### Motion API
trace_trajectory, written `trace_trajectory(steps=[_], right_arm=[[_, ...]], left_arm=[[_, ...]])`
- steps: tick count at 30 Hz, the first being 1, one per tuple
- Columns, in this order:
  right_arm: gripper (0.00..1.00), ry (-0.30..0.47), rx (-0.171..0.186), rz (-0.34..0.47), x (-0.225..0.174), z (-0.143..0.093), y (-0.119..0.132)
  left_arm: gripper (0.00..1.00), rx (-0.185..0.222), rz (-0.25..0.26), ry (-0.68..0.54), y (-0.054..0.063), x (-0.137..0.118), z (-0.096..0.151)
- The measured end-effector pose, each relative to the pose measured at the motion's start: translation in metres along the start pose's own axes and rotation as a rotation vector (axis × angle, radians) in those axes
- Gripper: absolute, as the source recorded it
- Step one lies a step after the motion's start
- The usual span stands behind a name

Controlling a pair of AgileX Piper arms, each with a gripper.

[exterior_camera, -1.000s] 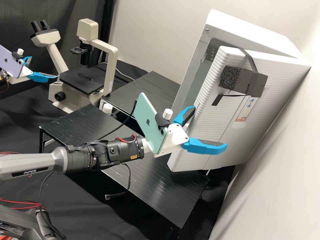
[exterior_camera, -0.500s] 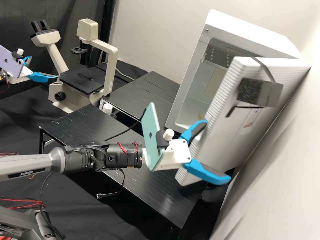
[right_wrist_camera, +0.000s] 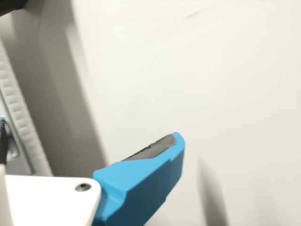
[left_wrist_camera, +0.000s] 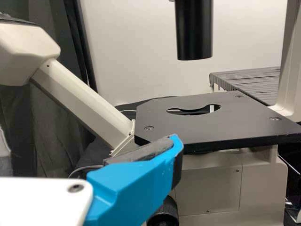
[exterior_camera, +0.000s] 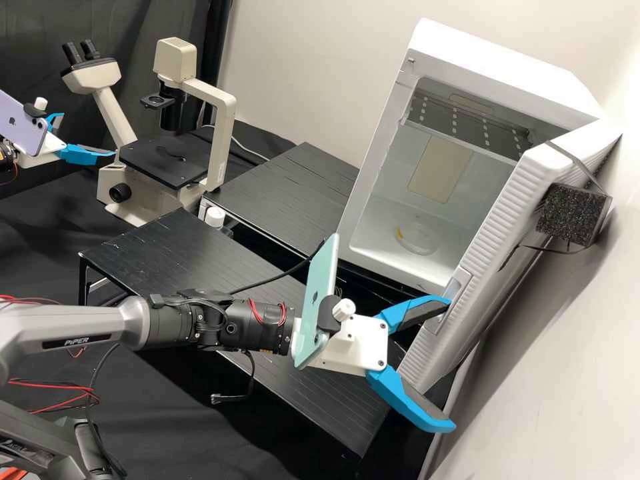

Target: Open the incubator door.

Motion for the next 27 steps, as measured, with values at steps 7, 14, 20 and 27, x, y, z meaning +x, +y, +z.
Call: trace_trajectory(steps=[7, 14, 20, 27], right_arm=[[1.00, 0.169, 0.033, -0.072, -0.016, -0.012, -0.003], [1.00, 0.281, 0.014, -0.157, -0.036, -0.023, -0.008], [1.00, 0.337, 0.019, -0.108, -0.047, -0.027, -0.005], [1.00, 0.543, 0.224, -0.099, -0.064, -0.023, 0.002]], left_arm=[[1.00, 0.000, 0.000, 0.000, 0.000, 0.000, 0.000], [1.00, 0.000, 0.000, 0.000, 0.000, 0.000, 0.000], [1.00, 0.000, 0.000, 0.000, 0.000, 0.000, 0.000], [1.00, 0.000, 0.000, 0.000, 0.000, 0.000, 0.000]])
